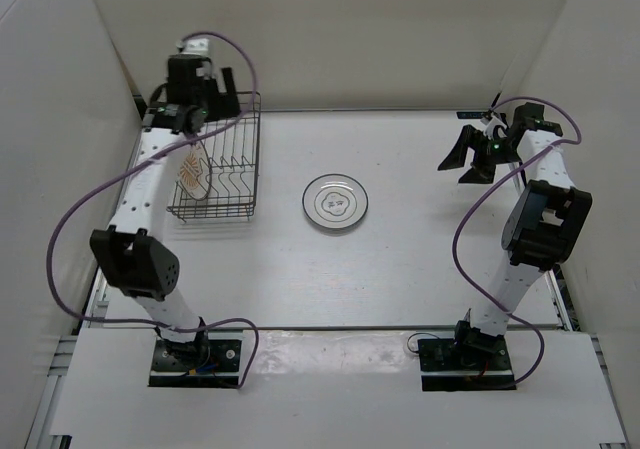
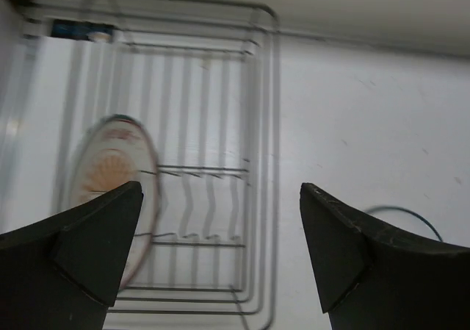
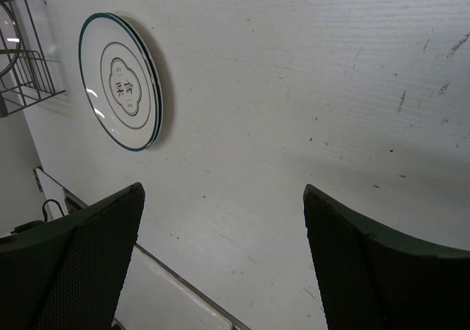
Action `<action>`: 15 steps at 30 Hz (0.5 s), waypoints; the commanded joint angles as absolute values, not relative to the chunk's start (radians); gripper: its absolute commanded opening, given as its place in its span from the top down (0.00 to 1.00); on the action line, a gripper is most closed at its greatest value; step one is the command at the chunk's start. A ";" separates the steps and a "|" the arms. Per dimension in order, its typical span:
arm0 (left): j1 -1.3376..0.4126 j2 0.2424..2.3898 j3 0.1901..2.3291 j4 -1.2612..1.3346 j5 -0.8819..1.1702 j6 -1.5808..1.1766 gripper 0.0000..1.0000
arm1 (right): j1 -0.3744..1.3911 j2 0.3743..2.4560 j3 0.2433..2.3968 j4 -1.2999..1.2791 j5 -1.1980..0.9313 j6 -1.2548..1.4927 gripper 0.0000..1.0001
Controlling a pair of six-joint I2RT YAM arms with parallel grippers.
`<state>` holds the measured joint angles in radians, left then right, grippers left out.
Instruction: Unload the plates from the dish rack
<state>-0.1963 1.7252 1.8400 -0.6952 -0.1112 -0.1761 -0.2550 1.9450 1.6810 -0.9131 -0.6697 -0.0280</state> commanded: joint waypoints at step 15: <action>-0.091 1.648 1.720 -0.828 -0.433 -0.020 0.15 | -0.259 1.948 1.701 -0.900 -0.690 -0.044 0.10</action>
